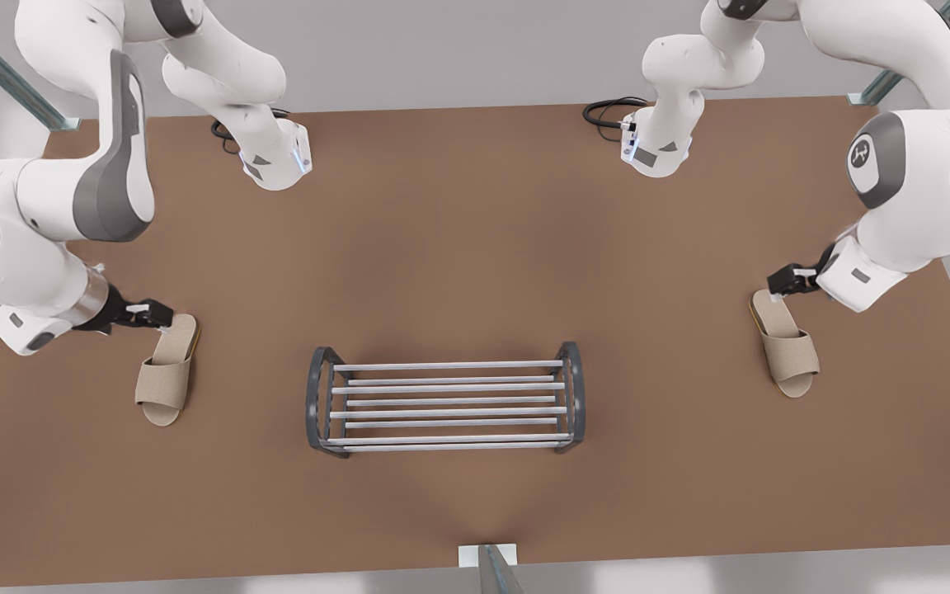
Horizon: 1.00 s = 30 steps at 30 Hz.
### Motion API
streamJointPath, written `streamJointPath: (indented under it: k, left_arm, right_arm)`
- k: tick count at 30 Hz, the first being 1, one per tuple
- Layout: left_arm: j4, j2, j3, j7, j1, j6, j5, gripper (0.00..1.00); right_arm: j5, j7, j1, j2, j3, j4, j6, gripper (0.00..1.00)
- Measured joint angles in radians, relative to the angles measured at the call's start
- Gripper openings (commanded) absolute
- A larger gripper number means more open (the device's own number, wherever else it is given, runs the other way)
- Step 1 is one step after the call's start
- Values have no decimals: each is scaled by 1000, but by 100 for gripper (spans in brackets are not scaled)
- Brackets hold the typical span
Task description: Place the right shoe on the shoe rack with the right arm, and place the left shoe on the shoe rack with the left arm
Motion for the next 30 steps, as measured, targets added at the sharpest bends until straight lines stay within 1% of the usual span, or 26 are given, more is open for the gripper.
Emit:
streamJointPath:
  k: [2,3,4,6,9,11,13,14,15,16,17,18,20,22,23,27,30]
  left_arm:
    - [-2,3,3,-6,-2,19,2,100]
    - [-6,2,53,-17,-25,35,-45,100]
    - [-32,-2,130,-27,-38,52,-123,100]
    - [-183,-28,279,-42,-10,113,-336,100]
    - [-439,-43,448,-17,15,210,-694,100]
    - [-641,-46,503,46,22,286,-952,100]
    - [-785,-46,534,136,6,357,-1165,100]
    - [-845,-45,548,191,0,386,-1257,100]
    - [-895,-45,561,250,-2,414,-1331,100]
    - [-938,-45,579,313,-6,439,-1392,100]
    - [-984,-45,593,380,-2,460,-1455,100]
    - [-1023,-45,605,449,-1,478,-1514,100]
    - [-1082,-42,637,593,0,507,-1597,100]
    - [-1132,-33,648,737,1,533,-1676,100]
    - [-1145,-26,649,808,0,544,-1716,100]
    - [-1154,27,651,1085,2,581,-1907,100]
    - [-1152,79,645,1262,4,596,-2032,100]
  right_arm:
    - [0,-1,-6,-20,3,-53,43,100]
    - [-1,-2,-4,-48,5,-113,73,100]
    - [-2,-8,-4,-81,12,-179,108,100]
    - [-14,-29,-1,-111,28,-253,169,100]
    - [-127,-64,7,-135,54,-374,288,100]
    - [-209,-108,16,-148,57,-486,410,100]
    - [-289,-151,18,-159,57,-611,536,100]
    - [-354,-171,18,-141,56,-647,605,100]
    - [-454,-190,21,-105,47,-640,669,100]
    - [-560,-207,26,-59,17,-629,744,100]
    - [-676,-224,18,-15,-37,-624,830,100]
    - [-786,-239,-26,9,-74,-624,907,100]
    - [-1027,-254,-74,21,-108,-648,1025,100]
    - [-1362,-224,-59,-5,-112,-675,1083,100]
    - [-1493,-202,-42,-21,-105,-697,1097,100]
    - [-1879,-85,28,-52,-41,-833,1075,100]
    - [-2068,58,5,-42,-33,-947,1037,100]
